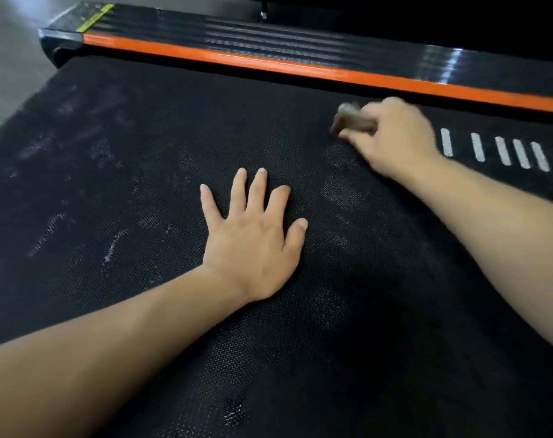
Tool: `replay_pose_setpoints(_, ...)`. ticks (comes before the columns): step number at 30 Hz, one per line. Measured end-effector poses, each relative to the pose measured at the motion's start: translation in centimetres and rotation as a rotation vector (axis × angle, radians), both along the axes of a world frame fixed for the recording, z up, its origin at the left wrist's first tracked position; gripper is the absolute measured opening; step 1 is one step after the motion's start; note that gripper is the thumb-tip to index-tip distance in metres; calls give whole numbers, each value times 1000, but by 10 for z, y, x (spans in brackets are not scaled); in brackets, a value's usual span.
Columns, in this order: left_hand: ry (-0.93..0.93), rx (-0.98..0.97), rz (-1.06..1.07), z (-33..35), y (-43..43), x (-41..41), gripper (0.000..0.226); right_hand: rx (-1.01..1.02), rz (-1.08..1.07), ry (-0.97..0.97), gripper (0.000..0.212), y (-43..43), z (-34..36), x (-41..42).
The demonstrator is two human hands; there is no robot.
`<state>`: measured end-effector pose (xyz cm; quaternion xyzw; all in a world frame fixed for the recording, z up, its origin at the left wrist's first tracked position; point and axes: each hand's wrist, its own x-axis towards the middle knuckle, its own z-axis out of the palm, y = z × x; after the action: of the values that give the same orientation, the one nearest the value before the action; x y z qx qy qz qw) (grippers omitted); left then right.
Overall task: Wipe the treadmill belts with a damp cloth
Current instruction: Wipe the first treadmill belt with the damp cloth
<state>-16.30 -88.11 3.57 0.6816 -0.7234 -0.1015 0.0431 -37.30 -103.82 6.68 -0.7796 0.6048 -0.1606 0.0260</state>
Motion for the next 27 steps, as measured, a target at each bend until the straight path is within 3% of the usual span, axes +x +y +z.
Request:
replay_pose_setpoints(3,-28,-49,-7,-3,3,-1,74,-27,-253,-34,42,-30,5,-7)
replay_pose_setpoints(9,-71,-53,-29,-2,3,-2,76,24,94,-8,33,9,-7,28)
replay_pose_setpoints(14,-64,-64,-36,-2,4,-3,75,-9,-378,-21,41,-50,11,-7)
replay_pose_setpoints(19,-63,-45,-36,0,4,-3,75,14,-86,-15,35,-19,-6,5)
replay_pose_setpoints(24,-63,-50,-34,0,4,-4,75,-8,-434,-44,42,-48,9,-23)
replay_pose_setpoints(27,-73,-45,-33,0,4,-4,75,-9,-292,-5,40,-32,3,-10)
